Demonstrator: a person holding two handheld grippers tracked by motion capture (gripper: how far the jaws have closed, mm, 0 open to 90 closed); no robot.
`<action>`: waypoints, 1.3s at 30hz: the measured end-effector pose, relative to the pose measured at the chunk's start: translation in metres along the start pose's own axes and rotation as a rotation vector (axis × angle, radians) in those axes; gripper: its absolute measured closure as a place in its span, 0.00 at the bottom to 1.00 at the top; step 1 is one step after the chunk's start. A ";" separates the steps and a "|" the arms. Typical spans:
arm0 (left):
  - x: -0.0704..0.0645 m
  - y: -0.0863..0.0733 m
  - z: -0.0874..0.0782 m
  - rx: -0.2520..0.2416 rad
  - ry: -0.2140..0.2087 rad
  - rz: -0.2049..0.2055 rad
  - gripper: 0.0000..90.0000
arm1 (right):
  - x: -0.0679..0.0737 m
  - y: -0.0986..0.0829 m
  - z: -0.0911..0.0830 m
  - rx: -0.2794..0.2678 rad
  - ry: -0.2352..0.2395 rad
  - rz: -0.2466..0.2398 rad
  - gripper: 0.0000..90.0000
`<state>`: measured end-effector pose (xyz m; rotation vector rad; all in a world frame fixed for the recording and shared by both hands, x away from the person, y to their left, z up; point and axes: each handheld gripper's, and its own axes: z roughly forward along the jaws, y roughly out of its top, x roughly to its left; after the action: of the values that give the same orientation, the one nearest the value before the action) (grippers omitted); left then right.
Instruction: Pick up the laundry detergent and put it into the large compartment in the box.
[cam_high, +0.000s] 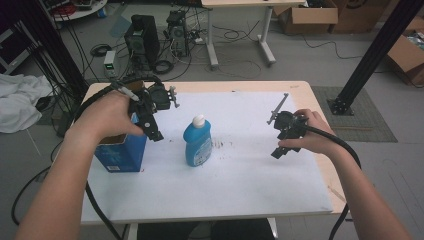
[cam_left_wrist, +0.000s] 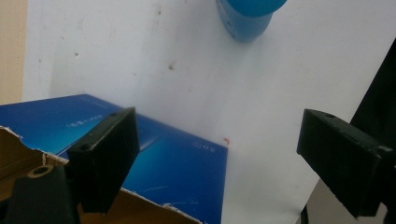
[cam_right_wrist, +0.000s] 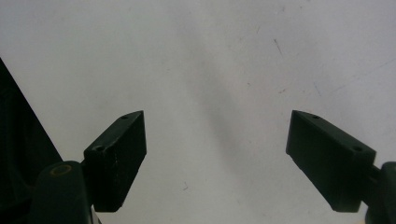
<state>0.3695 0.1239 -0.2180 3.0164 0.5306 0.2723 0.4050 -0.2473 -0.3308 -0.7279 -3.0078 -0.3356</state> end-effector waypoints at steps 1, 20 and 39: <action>0.000 0.000 -0.001 0.002 0.000 0.000 0.15 | 0.000 0.000 0.000 0.001 0.004 0.003 0.22; -0.008 0.028 -0.013 -0.010 0.017 -0.063 0.17 | -0.004 -0.006 0.001 0.001 -0.010 0.006 0.23; -0.017 0.067 0.007 -0.015 -0.004 -0.139 0.15 | -0.003 -0.008 0.004 -0.010 -0.003 0.003 0.23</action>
<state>0.3776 0.0548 -0.2212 2.9473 0.7307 0.2594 0.4046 -0.2550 -0.3361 -0.7343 -3.0097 -0.3498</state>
